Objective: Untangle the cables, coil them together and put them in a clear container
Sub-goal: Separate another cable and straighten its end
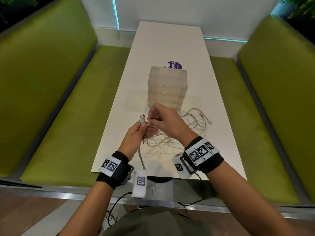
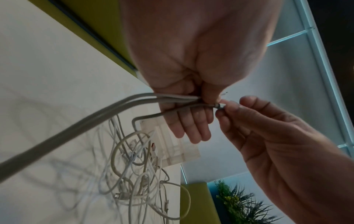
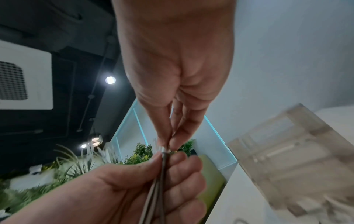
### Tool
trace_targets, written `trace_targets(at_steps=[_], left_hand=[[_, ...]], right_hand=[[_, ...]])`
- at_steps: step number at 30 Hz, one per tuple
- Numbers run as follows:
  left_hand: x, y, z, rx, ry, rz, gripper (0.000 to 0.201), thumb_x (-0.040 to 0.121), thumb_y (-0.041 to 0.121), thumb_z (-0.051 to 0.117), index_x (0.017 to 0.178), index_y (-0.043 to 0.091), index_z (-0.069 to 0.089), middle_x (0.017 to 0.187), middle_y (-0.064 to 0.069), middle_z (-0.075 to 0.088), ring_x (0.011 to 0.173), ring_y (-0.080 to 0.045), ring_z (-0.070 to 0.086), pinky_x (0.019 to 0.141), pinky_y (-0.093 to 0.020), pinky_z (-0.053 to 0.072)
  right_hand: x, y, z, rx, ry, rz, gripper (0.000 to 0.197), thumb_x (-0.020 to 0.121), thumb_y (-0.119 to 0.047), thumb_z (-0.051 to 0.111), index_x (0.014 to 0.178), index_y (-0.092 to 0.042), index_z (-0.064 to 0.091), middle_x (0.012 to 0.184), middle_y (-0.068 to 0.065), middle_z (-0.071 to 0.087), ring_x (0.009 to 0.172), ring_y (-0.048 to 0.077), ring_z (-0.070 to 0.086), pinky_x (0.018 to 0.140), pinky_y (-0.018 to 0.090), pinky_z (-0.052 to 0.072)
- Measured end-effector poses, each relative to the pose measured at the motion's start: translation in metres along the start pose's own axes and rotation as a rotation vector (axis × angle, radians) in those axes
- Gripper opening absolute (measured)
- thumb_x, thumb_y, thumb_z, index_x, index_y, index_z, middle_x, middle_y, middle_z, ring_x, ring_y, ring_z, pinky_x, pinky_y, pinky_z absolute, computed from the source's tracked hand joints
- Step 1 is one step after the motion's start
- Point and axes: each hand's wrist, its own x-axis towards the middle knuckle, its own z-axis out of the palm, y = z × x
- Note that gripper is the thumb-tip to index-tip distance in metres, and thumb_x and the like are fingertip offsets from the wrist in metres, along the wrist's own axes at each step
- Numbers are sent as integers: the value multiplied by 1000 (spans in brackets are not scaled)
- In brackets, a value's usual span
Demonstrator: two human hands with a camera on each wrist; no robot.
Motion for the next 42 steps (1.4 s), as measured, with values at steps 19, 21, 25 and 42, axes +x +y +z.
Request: trace_targets(at_steps=[19,21,25,42], left_hand=[[-6,45,-21,-346,208,169,29,104,15,28,83,11,47,51,9,39,44,-5,28,45,-17,28],[-7,54,-35,-320,260,222,29,104,16,28,83,12,48,52,10,39,45,-4,26,45,-17,25],[-3,44,-55,-223,362,158,28,104,22,32,84,13,51,54,9,36,45,-4,25,44,-18,22],[0,25,-18,93,345,126,22,96,16,53,74,13,53,53,10,43,42,-5,28,43,-20,26]], right_hand=[[-5,71,49,-29,-321,200,13,94,-8,52,83,-12,58,87,1,60,62,12,56,57,14,45],[-2,77,37,20,-256,220,15,95,-12,50,84,-13,61,82,-7,62,65,14,59,58,17,45],[8,72,18,118,-163,160,19,96,-17,50,85,-14,65,79,-8,66,65,7,58,58,20,42],[17,53,12,-127,-399,133,9,90,-26,61,83,-19,63,74,-12,60,63,0,52,64,19,40]])
